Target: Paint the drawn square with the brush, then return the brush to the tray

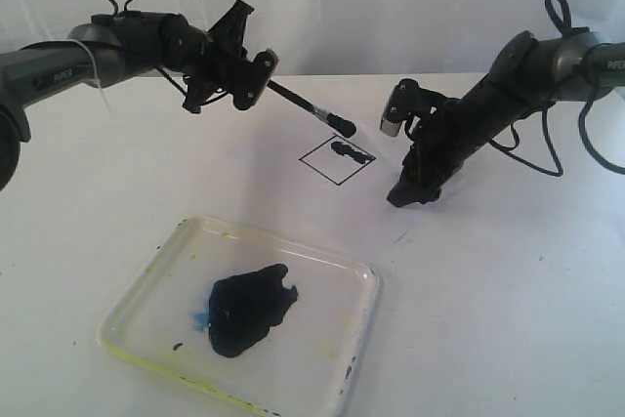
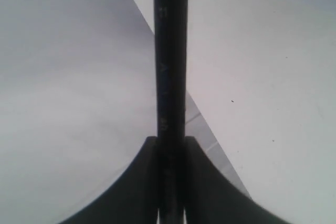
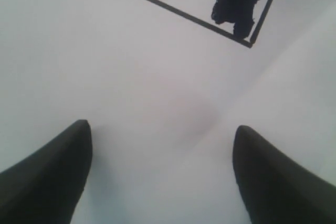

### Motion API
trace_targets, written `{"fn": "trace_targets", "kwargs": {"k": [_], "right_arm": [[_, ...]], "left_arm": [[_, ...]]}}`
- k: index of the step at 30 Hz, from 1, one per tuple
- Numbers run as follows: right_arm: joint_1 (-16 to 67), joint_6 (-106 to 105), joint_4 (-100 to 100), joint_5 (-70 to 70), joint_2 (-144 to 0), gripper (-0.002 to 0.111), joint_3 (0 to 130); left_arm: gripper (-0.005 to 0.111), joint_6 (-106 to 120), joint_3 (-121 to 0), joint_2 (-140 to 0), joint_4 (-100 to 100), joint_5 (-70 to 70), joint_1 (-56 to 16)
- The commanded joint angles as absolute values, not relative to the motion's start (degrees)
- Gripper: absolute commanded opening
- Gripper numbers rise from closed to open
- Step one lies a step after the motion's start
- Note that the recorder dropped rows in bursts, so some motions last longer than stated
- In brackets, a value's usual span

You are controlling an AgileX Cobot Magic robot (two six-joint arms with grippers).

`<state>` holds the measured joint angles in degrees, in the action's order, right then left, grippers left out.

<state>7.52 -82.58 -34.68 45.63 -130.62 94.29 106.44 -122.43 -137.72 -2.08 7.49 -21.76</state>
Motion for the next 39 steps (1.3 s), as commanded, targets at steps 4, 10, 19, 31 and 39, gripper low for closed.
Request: {"fn": "trace_targets", "kwargs": {"k": [4,10,19,31,39], "right_arm": [[7.62,-84.94,-34.48,48.75,-131.50,0.070,93.74],[7.62,-87.56,-34.48,51.22,-131.50,0.070,93.74],[7.62,-92.64,-34.48,54.88,-131.50,0.070,93.74],[7.62,-96.19,-33.93,53.63,-131.50,0.070,93.74],[7.62,-96.19,-33.93,53.63,-131.50,0.070,93.74]], "left_arm": [[0.000,106.10,-122.73,-136.05,-1.62,13.52,-21.79],[0.000,106.30,-122.73,-136.05,-1.39,13.40,-21.79],[0.000,106.47,-122.73,-136.01,-1.39,13.37,-21.79],[0.000,107.91,-122.73,-135.92,0.66,18.30,-22.06],[0.000,107.56,-122.73,-133.19,0.00,21.59,-22.66]]}}
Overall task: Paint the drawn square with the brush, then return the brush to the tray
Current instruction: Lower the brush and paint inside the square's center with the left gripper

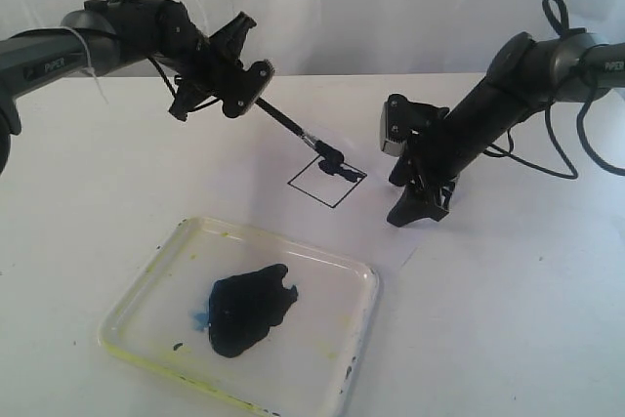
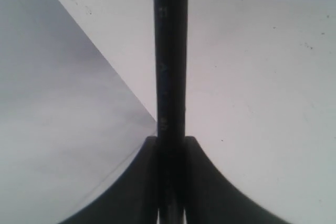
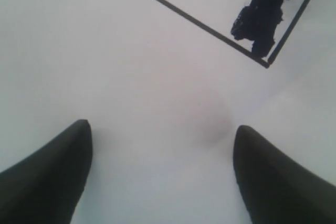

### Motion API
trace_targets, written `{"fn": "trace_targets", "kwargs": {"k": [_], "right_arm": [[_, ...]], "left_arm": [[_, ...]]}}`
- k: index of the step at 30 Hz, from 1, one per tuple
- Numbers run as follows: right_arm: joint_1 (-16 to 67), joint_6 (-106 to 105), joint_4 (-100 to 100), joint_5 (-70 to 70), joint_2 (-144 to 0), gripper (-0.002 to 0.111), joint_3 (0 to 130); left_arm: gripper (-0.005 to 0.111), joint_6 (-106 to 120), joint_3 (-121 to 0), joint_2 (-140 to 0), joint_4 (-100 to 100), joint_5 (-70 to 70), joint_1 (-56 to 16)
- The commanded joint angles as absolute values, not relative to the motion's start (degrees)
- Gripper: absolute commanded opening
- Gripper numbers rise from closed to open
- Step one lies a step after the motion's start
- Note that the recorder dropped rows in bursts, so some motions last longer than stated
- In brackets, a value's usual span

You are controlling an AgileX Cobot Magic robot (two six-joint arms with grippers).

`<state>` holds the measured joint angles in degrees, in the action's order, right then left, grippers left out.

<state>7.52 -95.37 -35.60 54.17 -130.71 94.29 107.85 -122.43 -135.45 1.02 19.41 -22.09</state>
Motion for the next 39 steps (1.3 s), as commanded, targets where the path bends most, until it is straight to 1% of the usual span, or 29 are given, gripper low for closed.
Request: {"fn": "trace_targets", "kwargs": {"k": [1,6,15,26,39], "right_arm": [[7.62,-96.19,-33.93,53.63,-131.50,0.070,93.74],[7.62,-96.19,-33.93,53.63,-131.50,0.070,93.74],[7.62,-96.19,-33.93,53.63,-131.50,0.070,93.74],[7.62,-96.19,-33.93,53.63,-131.50,0.070,93.74],[7.62,-96.19,-33.93,53.63,-131.50,0.070,93.74]], "left_arm": [[0.000,107.25,-122.73,-132.90,0.00,22.13,-22.93],[0.000,104.19,-122.73,-132.76,0.00,23.70,-23.27],[0.000,101.63,-122.73,-134.89,0.00,22.49,-23.27],[0.000,101.48,-122.73,-136.63,1.97,24.23,-23.14],[0.000,101.26,-122.73,-137.57,2.26,22.55,-22.69]]}}
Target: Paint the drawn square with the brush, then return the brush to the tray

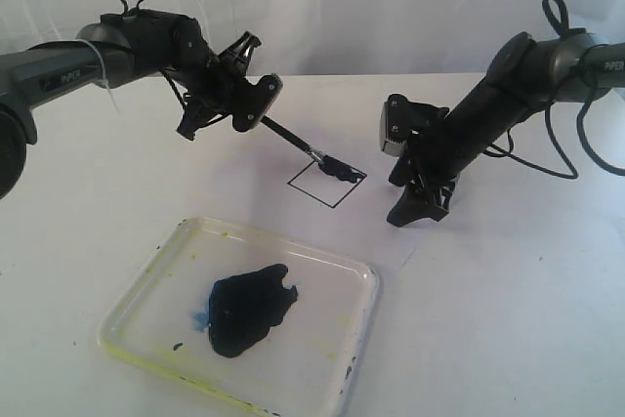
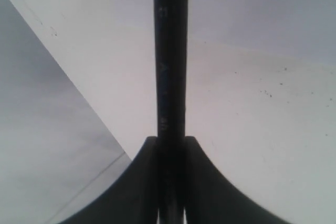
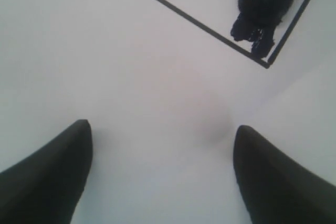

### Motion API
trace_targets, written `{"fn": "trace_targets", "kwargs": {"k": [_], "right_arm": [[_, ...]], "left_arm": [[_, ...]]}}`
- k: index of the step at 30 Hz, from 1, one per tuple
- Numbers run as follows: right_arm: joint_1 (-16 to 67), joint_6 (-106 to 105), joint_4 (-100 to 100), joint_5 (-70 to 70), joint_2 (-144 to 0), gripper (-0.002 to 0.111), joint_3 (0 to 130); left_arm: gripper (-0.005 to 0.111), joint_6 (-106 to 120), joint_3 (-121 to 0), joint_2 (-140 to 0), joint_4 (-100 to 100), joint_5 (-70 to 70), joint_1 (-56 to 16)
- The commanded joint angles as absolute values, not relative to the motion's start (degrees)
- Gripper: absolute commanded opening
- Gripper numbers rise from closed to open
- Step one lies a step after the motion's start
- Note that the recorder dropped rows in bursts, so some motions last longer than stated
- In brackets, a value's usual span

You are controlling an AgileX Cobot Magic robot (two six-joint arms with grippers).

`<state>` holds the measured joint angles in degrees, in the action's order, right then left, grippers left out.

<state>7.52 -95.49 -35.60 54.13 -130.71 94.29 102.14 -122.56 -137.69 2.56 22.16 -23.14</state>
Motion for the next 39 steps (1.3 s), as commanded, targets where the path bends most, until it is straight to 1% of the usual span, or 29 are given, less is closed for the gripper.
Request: {"fn": "trace_targets", "kwargs": {"k": [1,39], "right_arm": [[7.62,-96.19,-33.93,53.63,-131.50,0.070,93.74],[7.62,-96.19,-33.92,53.76,-131.50,0.070,93.74]], "left_arm": [[0.000,101.26,-122.73,-137.57,2.26,22.33,-22.43],[0.000,99.99,-122.73,-138.64,4.31,18.64,-20.09]]}}
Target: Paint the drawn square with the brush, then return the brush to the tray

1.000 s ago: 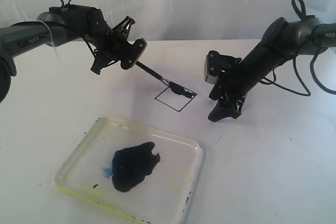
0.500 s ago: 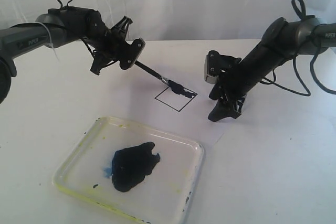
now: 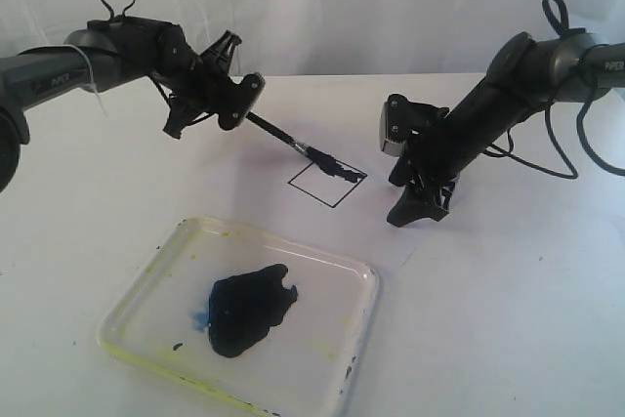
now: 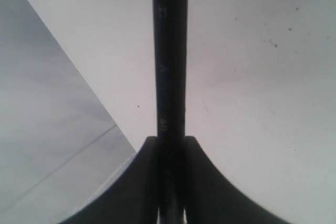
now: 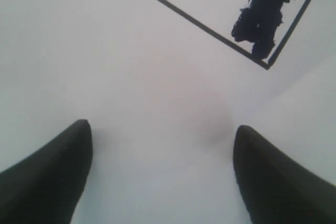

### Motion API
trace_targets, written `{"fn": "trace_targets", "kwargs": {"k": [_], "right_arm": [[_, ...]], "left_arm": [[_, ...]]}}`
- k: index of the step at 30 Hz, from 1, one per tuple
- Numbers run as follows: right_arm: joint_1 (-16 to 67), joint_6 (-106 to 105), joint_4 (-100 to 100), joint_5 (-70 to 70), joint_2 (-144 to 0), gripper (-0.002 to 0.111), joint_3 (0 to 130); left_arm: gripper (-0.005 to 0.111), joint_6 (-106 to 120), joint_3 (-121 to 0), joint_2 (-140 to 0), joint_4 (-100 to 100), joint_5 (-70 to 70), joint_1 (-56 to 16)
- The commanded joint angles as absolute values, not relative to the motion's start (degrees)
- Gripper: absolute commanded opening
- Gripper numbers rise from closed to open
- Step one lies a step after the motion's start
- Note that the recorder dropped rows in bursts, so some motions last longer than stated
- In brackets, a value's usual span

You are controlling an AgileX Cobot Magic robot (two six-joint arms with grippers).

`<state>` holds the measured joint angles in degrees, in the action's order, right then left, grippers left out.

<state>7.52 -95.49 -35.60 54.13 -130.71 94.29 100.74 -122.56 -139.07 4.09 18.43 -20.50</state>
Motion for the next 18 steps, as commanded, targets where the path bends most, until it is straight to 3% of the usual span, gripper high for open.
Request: {"fn": "trace_targets", "kwargs": {"k": [1,18], "right_arm": [[7.62,-96.19,-33.92,53.76,-131.50,0.070,93.74],[7.62,-96.19,-33.92,53.76,-131.50,0.070,93.74]], "left_arm": [[0.000,99.99,-122.73,-138.64,4.31,18.21,-20.11],[0.000,91.26,-122.73,-138.16,4.31,14.59,-20.11]]}}
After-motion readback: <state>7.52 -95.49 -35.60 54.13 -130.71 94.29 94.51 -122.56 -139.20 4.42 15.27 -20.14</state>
